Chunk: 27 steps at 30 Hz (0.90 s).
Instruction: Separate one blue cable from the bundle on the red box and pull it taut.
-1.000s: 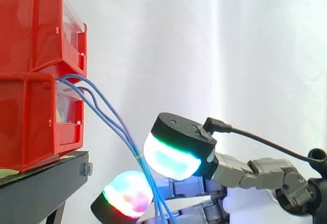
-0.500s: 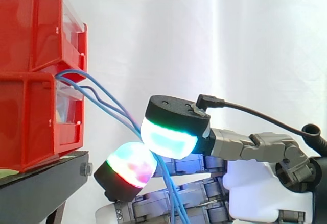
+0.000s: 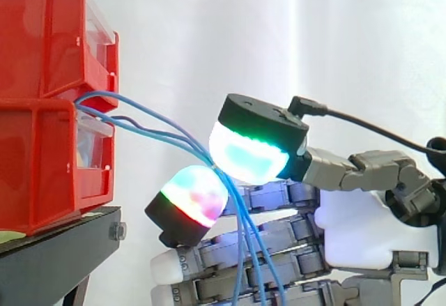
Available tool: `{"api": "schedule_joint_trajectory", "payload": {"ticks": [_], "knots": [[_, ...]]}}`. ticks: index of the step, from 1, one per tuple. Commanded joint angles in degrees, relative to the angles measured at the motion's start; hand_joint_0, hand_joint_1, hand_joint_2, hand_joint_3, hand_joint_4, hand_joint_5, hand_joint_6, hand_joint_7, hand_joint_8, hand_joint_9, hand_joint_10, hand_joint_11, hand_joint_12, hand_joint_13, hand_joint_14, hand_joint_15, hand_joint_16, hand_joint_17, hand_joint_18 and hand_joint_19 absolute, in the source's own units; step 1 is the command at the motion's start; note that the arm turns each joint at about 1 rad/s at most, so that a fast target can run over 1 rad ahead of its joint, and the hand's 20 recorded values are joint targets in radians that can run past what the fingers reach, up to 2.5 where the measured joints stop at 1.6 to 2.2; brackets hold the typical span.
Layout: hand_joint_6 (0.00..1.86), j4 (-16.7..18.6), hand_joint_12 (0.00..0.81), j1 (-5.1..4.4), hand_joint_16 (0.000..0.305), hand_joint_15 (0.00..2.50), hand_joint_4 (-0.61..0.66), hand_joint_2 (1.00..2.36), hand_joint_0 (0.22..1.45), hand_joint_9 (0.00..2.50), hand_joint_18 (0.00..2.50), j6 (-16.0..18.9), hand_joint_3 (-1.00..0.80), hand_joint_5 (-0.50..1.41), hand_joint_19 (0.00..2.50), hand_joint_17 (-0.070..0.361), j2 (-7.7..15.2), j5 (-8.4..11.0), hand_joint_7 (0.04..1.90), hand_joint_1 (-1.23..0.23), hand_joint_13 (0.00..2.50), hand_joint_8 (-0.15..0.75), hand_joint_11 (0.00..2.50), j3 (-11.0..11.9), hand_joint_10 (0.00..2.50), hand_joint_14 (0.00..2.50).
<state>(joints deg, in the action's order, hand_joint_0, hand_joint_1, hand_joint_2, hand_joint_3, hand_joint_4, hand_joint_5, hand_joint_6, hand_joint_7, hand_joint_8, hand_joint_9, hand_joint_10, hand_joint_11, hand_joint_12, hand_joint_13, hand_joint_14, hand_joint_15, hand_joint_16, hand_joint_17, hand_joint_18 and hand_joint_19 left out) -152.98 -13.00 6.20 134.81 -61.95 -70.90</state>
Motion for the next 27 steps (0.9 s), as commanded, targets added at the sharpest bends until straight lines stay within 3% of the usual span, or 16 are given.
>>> {"api": "schedule_joint_trajectory", "payload": {"ticks": [1,7,13,18,24,27], "knots": [[0.83,-3.38,0.303,0.0,0.046,0.12,0.17,1.0,0.53,0.66,0.46,0.04,-0.5,-0.15,0.25,0.103,-1.12,-0.01,0.94,-0.65,0.38,0.302,0.33,-0.03,0.01,0.0],[0.82,-4.08,0.308,0.08,0.046,0.14,0.17,1.0,0.52,0.69,0.47,0.13,-0.5,-0.14,0.27,0.103,-1.3,-0.01,0.99,-0.6,0.41,0.312,0.33,-0.03,0.01,0.0],[0.83,-4.17,0.298,0.08,0.043,0.15,0.11,1.01,0.6,0.7,0.5,0.22,-0.32,-0.14,0.28,0.096,-1.3,-0.01,1.06,-0.71,0.44,0.302,0.34,-0.03,0.01,0.0],[0.86,-4.17,0.322,0.17,0.047,0.15,0.07,1.01,0.6,0.71,0.56,0.31,-0.2,-0.15,0.25,0.105,-1.3,-0.01,0.98,-0.8,0.47,0.319,0.37,-0.03,0.01,0.0],[0.88,-4.17,0.296,0.44,0.042,0.15,0.03,1.01,0.65,0.65,0.53,0.92,-0.28,-0.17,0.25,0.094,-1.56,-0.63,0.94,-0.94,0.44,0.278,0.38,-0.03,0.01,0.0],[0.87,-4.78,0.295,0.44,0.042,0.14,0.05,1.01,0.68,0.65,0.53,1.01,-0.39,-0.18,0.24,0.094,-1.74,-0.8,0.92,-0.94,0.43,0.275,0.37,-0.03,0.01,0.0]]}}
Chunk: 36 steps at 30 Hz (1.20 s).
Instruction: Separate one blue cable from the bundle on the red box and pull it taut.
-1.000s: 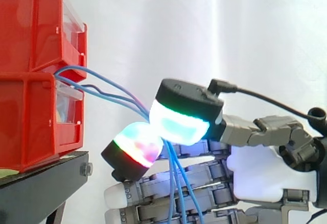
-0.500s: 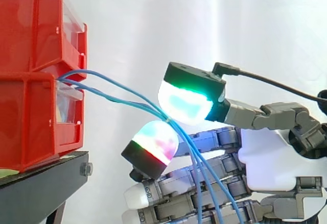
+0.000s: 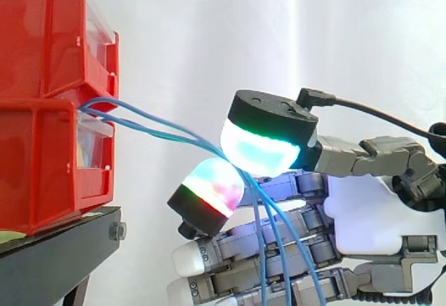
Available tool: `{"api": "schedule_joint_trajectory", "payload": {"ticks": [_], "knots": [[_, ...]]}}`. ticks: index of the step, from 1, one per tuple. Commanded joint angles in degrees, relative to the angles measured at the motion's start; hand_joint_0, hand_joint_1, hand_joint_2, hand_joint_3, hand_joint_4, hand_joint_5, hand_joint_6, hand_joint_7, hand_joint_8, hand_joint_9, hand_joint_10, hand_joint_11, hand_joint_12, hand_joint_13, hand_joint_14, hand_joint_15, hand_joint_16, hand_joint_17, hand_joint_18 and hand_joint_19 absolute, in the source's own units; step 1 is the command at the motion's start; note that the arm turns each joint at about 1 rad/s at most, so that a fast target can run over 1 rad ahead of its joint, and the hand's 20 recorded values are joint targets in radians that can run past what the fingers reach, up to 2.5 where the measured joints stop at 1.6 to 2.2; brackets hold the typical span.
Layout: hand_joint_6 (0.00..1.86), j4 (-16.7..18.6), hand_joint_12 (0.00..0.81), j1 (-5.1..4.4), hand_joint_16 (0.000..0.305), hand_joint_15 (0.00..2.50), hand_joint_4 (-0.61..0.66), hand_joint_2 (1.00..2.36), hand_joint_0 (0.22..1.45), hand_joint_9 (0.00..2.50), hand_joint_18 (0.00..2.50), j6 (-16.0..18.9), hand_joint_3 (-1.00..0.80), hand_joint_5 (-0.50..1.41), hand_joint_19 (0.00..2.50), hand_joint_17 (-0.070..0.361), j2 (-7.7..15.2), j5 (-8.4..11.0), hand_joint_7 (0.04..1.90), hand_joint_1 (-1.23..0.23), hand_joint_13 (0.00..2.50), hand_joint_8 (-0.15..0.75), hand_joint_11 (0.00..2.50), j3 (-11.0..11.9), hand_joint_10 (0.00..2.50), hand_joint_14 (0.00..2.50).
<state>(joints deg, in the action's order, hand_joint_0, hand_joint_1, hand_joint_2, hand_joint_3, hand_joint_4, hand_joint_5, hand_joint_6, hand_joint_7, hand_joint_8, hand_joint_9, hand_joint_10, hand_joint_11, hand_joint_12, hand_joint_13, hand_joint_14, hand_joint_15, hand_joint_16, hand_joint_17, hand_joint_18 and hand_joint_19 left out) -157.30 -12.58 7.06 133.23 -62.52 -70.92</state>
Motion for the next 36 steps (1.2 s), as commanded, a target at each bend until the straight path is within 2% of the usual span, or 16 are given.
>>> {"api": "schedule_joint_trajectory", "payload": {"ticks": [1,4,7,8,15,18,19,20,24,26,28,31,33,36], "knots": [[0.87,-0.82,0.295,0.1,0.042,0.15,0.07,1.0,0.69,0.65,0.53,0.15,-0.49,-0.18,0.24,0.094,-0.16,-0.33,0.93,-0.94,0.43,0.274,0.38,-0.01,0.01,0.0],[0.87,-1.26,0.293,0.1,0.041,0.15,0.09,1.0,0.64,0.66,0.54,0.32,-0.5,-0.17,0.26,0.093,-0.25,-0.5,0.95,-0.91,0.44,0.273,0.38,-0.01,0.01,0.0],[0.86,-1.35,0.311,0.1,0.044,0.16,0.13,1.0,0.53,0.7,0.55,0.59,-0.5,-0.16,0.29,0.099,-0.25,-0.59,0.96,-0.8,0.46,0.299,0.37,-0.01,0.01,0.01],[0.85,-1.35,0.321,0.1,0.046,0.16,0.15,1.0,0.49,0.71,0.55,0.76,-0.5,-0.15,0.29,0.104,-0.25,-0.59,0.95,-0.72,0.47,0.311,0.37,-0.01,0.01,0.0],[0.84,-1.43,0.331,0.1,0.049,0.17,0.15,1.0,0.47,0.74,0.56,1.2,-0.5,-0.14,0.31,0.11,-0.25,-0.59,0.98,-0.61,0.47,0.331,0.36,-0.01,0.01,0.0],[0.83,-1.43,0.312,0.1,0.045,0.19,0.14,1.0,0.53,0.74,0.53,1.2,-0.5,-0.13,0.34,0.101,-0.25,-0.59,1.03,-0.59,0.48,0.315,0.36,-0.01,0.01,0.0],[0.83,-1.43,0.303,0.1,0.043,0.18,0.14,1.0,0.56,0.74,0.52,1.2,-0.5,-0.13,0.34,0.096,-0.25,-0.68,1.05,-0.6,0.47,0.307,0.36,0.08,0.01,0.0],[0.83,-1.43,0.3,0.1,0.042,0.19,0.13,1.01,0.58,0.75,0.52,1.29,-0.4,-0.13,0.35,0.094,-0.25,-0.68,1.08,-0.63,0.48,0.306,0.36,-0.01,0.01,0.01],[0.84,-1.43,0.329,0.1,0.047,0.19,0.13,1.01,0.59,0.77,0.57,1.2,-0.26,-0.12,0.31,0.105,-0.25,-0.68,1.1,-0.69,0.51,0.332,0.37,-0.01,0.01,0.0],[0.86,-1.43,0.341,0.1,0.049,0.18,0.12,1.01,0.59,0.76,0.6,1.2,-0.23,-0.13,0.29,0.11,-0.34,-0.59,1.03,-0.75,0.52,0.336,0.37,0.08,0.01,0.0],[0.87,-1.43,0.337,0.1,0.048,0.18,0.12,1.01,0.59,0.74,0.6,1.2,-0.22,-0.14,0.29,0.108,-0.34,-0.59,1.01,-0.78,0.51,0.325,0.37,-0.01,0.01,0.01],[0.88,-1.43,0.315,0.1,0.044,0.18,0.02,1.01,0.62,0.71,0.57,1.02,-0.21,-0.15,0.29,0.099,-0.95,-0.59,1.0,-0.87,0.49,0.3,0.39,0.08,0.01,0.0],[0.89,-1.96,0.298,0.19,0.041,0.17,-0.04,1.01,0.65,0.68,0.55,0.94,-0.24,-0.17,0.28,0.092,-1.31,-0.59,1.02,-0.91,0.47,0.277,0.39,-0.01,0.01,0.0],[0.9,-2.93,0.294,0.19,0.041,0.17,-0.08,1.01,0.7,0.68,0.56,0.94,-0.29,-0.18,0.26,0.092,-1.66,-0.59,1.01,-0.96,0.47,0.273,0.39,-0.01,0.01,0.0]]}}
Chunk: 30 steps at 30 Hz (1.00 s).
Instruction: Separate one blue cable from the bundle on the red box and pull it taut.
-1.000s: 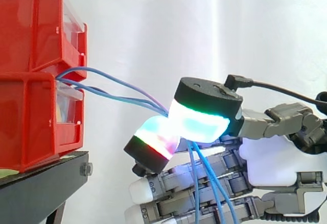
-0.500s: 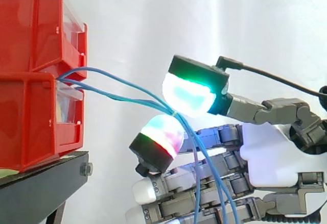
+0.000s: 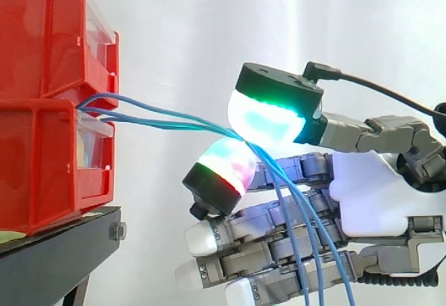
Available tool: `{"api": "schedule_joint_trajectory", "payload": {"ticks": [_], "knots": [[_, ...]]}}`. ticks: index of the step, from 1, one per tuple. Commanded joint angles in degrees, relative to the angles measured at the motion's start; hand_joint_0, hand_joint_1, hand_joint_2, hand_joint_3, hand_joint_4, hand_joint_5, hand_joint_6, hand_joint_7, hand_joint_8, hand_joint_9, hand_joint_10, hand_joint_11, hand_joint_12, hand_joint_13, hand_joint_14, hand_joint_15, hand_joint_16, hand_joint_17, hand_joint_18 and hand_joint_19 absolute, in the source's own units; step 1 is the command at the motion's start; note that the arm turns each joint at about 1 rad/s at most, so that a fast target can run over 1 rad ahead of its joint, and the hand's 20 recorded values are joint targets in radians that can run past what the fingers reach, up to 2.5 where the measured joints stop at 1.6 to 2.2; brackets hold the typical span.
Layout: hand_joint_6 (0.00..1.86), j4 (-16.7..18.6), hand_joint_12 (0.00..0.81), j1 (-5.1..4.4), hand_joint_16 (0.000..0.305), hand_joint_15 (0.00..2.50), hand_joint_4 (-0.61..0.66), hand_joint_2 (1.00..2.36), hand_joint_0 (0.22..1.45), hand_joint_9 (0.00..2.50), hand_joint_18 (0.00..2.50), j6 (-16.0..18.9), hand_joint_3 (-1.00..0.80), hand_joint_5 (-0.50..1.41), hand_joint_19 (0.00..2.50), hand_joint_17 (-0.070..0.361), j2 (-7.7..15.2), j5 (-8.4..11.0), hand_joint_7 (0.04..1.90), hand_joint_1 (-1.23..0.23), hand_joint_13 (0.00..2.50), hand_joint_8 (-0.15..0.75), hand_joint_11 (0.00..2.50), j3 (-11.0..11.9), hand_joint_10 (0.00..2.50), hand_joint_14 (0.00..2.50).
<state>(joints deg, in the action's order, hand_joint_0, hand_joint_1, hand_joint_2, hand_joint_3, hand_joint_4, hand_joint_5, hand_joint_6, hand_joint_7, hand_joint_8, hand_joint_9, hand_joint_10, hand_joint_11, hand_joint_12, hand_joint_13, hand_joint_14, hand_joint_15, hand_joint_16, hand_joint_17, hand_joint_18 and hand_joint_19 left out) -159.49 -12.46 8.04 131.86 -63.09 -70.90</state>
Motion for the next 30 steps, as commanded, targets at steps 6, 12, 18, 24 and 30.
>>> {"api": "schedule_joint_trajectory", "payload": {"ticks": [6,12,18,24,30], "knots": [[0.9,-1.87,0.289,-0.02,0.04,0.15,-0.01,1.0,0.76,0.67,0.57,0.14,-0.48,-0.19,0.26,0.09,-0.29,-0.01,0.97,-0.95,0.47,0.266,0.38,-0.03,0.01,0.0],[0.88,-1.87,0.306,-0.02,0.041,0.18,0.1,1.0,0.56,0.72,0.58,0.14,-0.5,-0.17,0.31,0.092,-0.29,-0.01,1.0,-0.81,0.5,0.289,0.4,0.06,0.01,0.01],[0.87,-1.87,0.347,-0.02,0.05,0.2,0.14,1.0,0.43,0.75,0.61,0.14,-0.5,-0.15,0.31,0.113,-0.29,-0.01,0.99,-0.75,0.52,0.333,0.4,0.06,0.01,0.0],[0.85,-1.87,0.325,0.07,0.046,0.2,0.12,1.0,0.49,0.76,0.57,-0.04,-0.5,-0.14,0.35,0.103,-0.29,-0.01,1.06,-0.65,0.51,0.32,0.39,-0.03,0.01,0.01],[0.85,-1.87,0.303,-0.02,0.04,0.21,0.09,1.01,0.59,0.78,0.58,0.14,-0.38,-0.13,0.36,0.091,-0.29,-0.01,1.11,-0.67,0.53,0.303,0.39,0.06,0.01,0.01]]}}
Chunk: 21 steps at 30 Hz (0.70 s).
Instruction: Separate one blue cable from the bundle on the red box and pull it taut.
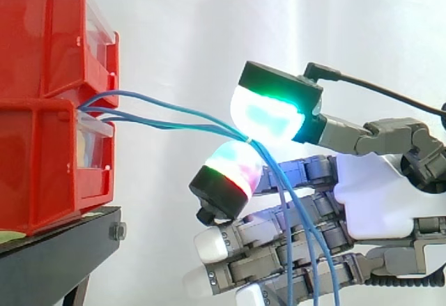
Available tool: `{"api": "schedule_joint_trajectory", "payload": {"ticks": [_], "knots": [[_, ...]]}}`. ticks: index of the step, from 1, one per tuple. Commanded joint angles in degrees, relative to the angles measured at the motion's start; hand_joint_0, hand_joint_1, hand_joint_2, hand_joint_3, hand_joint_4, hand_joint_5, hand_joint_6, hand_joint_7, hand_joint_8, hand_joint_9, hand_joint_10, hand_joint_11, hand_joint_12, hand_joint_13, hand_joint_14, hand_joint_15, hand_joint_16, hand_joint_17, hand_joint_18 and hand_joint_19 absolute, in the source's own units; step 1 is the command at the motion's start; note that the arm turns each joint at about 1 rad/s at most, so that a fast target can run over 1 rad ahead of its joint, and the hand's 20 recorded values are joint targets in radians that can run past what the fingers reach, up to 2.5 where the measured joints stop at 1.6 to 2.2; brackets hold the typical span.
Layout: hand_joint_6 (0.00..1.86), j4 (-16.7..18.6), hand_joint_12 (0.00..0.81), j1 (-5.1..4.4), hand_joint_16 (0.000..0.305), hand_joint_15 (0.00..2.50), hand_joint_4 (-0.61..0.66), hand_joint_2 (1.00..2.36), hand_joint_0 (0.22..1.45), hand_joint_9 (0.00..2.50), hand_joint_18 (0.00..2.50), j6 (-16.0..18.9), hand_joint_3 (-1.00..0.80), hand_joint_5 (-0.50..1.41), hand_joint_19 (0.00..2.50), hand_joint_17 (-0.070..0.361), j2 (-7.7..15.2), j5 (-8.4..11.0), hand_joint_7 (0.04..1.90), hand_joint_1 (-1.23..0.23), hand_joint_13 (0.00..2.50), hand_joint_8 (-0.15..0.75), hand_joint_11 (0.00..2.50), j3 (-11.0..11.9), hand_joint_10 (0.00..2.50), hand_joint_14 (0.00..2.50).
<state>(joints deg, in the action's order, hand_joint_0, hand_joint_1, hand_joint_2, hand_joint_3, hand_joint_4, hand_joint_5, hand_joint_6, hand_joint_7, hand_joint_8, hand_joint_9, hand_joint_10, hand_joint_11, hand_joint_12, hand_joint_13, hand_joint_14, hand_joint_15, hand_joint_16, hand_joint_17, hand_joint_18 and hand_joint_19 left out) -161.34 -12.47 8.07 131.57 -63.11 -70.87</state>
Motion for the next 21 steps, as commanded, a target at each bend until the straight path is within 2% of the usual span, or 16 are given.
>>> {"api": "schedule_joint_trajectory", "payload": {"ticks": [1,4,5,9,12,14,16,19,21], "knots": [[0.85,-0.03,0.304,-0.01,0.04,0.21,0.09,1.01,0.6,0.78,0.58,0.1,-0.33,-0.14,0.36,0.09,-0.08,0.0,1.12,-0.71,0.53,0.303,0.4,0.03,0.01,0.01],[0.86,-0.03,0.304,-0.01,0.04,0.21,0.07,1.01,0.62,0.76,0.6,0.1,-0.28,-0.14,0.34,0.09,0.01,0.0,1.08,-0.8,0.53,0.299,0.41,0.03,0.01,0.01],[0.88,-0.03,0.305,0.07,0.04,0.21,0.03,1.01,0.64,0.75,0.6,0.1,-0.27,-0.15,0.33,0.09,0.01,0.0,1.06,-0.87,0.53,0.292,0.41,0.03,0.01,0.01],[0.89,-0.03,0.301,-0.01,0.04,0.19,-0.04,1.01,0.7,0.73,0.61,0.1,-0.29,-0.17,0.3,0.09,0.01,0.0,1.08,-0.96,0.52,0.284,0.42,0.03,0.01,0.01],[0.9,-0.03,0.297,-0.01,0.04,0.18,-0.03,1.01,0.75,0.71,0.61,0.19,-0.39,-0.18,0.28,0.09,-0.08,0.0,1.08,-0.99,0.51,0.272,0.42,-0.06,0.01,0.01],[0.9,-0.03,0.295,-0.01,0.039,0.18,-0.01,1.0,0.77,0.71,0.61,0.19,-0.5,-0.18,0.28,0.089,0.01,0.0,1.02,-0.98,0.51,0.269,0.41,0.03,0.01,0.01],[0.89,-0.03,0.295,-0.01,0.039,0.18,0.03,1.0,0.75,0.71,0.62,0.19,-0.5,-0.17,0.28,0.088,0.01,0.0,1.01,-0.98,0.51,0.266,0.42,0.03,0.01,0.01],[0.88,-0.03,0.308,-0.01,0.041,0.21,0.09,1.0,0.54,0.75,0.62,0.28,-0.5,-0.16,0.34,0.092,-0.08,0.0,1.02,-0.84,0.53,0.292,0.43,-0.06,0.01,0.01],[0.88,-0.03,0.324,-0.01,0.044,0.22,0.11,1.0,0.49,0.77,0.63,0.28,-0.5,-0.15,0.34,0.099,0.01,0.0,1.02,-0.8,0.55,0.311,0.42,-0.06,0.01,0.01]]}}
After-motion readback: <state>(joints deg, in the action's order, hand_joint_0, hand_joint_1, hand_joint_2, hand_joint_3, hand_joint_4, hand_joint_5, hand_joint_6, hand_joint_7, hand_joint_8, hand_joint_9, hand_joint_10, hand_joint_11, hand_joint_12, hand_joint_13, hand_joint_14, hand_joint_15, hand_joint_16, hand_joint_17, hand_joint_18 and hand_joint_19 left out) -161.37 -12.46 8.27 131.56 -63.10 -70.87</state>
